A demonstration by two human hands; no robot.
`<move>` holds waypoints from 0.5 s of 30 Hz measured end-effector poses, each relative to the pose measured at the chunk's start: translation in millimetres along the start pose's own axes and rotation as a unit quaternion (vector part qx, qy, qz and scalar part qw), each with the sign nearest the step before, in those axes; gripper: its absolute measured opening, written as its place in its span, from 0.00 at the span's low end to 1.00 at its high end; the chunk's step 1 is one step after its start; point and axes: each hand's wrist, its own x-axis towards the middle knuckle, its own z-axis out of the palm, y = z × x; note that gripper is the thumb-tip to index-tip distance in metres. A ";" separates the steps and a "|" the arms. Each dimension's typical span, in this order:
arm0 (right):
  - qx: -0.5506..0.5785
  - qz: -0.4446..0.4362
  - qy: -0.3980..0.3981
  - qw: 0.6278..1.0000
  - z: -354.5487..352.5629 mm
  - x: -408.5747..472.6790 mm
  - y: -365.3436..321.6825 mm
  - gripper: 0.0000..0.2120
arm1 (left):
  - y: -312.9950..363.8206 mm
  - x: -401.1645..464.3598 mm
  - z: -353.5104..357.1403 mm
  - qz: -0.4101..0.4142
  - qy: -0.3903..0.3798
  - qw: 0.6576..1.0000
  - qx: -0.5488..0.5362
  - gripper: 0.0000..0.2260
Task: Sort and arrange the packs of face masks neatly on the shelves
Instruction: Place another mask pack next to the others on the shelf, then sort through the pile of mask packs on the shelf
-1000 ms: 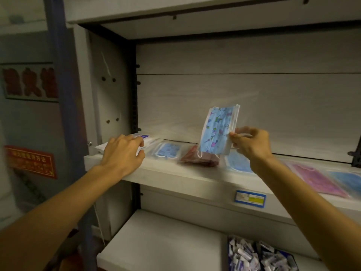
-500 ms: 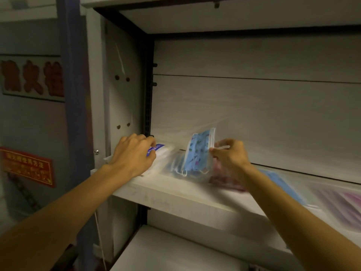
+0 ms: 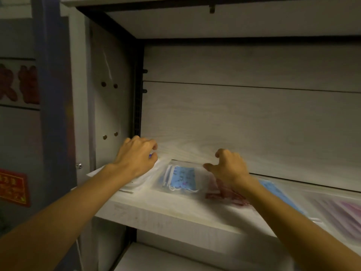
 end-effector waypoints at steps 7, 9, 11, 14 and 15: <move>-0.010 -0.045 0.097 0.994 -36.4 -28.7 11.6 0.22 | 29.9 2.6 -9.8 0.055 -0.018 0.998 -0.010 0.13; -0.008 -0.051 0.112 0.992 -45.4 -42.3 17.1 0.21 | 40.2 -1.8 -15.6 0.071 -0.016 0.997 -0.016 0.13; -0.015 -0.048 0.116 0.992 -54.9 -58.2 24.4 0.20 | 54.2 -10.3 -21.3 0.085 -0.019 0.996 -0.031 0.13; -0.044 -0.040 0.127 0.990 -69.5 -88.1 37.6 0.19 | 83.1 -30.7 -25.7 0.102 -0.030 0.992 -0.065 0.12; -0.054 -0.038 0.135 0.989 -73.5 -100.0 42.6 0.18 | 93.6 -38.9 -25.3 0.112 -0.030 0.990 -0.079 0.12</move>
